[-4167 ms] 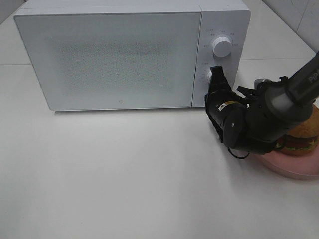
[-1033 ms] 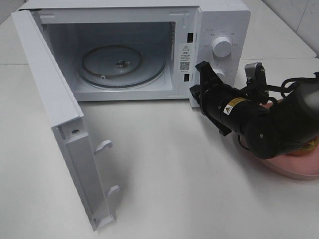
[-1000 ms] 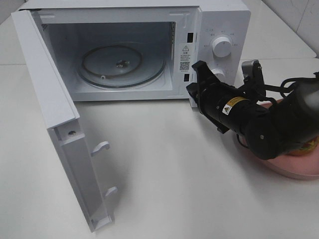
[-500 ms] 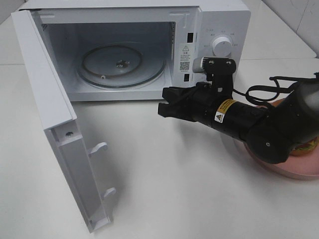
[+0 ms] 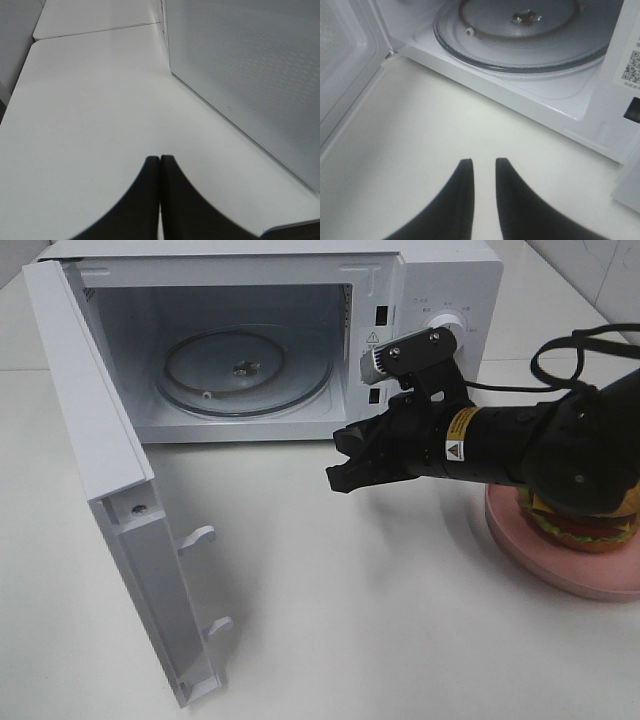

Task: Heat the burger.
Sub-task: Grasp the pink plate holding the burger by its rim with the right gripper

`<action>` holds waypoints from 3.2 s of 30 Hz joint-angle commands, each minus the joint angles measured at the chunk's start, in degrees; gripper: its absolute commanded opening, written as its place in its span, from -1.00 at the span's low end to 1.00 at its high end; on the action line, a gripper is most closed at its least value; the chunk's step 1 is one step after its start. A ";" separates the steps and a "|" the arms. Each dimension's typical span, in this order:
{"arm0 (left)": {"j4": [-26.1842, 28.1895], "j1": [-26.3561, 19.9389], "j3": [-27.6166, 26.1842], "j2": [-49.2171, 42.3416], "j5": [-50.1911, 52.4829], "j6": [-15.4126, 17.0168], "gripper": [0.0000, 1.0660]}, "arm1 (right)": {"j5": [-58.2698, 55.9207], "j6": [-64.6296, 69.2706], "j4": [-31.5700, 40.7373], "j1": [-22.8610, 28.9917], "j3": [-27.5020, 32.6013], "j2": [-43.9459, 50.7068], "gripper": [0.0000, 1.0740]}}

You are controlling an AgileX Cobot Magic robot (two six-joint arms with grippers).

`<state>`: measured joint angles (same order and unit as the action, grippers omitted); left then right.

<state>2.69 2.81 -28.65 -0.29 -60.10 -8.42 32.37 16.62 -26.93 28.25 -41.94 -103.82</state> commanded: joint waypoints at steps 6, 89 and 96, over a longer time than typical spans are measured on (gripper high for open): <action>0.23 -0.29 0.17 -1.32 0.86 0.06 -1.00 | -22.35 6.70 -2.52 -0.23 -4.58 6.13 -0.64; 0.23 -0.29 0.17 -1.32 0.86 0.06 -1.00 | -69.50 -5.21 8.48 -0.23 -15.81 -8.82 -0.12; 0.23 -0.29 0.17 -1.32 0.86 0.06 -1.00 | -69.56 -6.70 8.42 -0.23 -15.81 -8.82 -0.87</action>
<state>2.69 2.81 -28.65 -0.29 -60.10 -8.42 -37.47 11.00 -19.37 28.25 -57.75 -112.01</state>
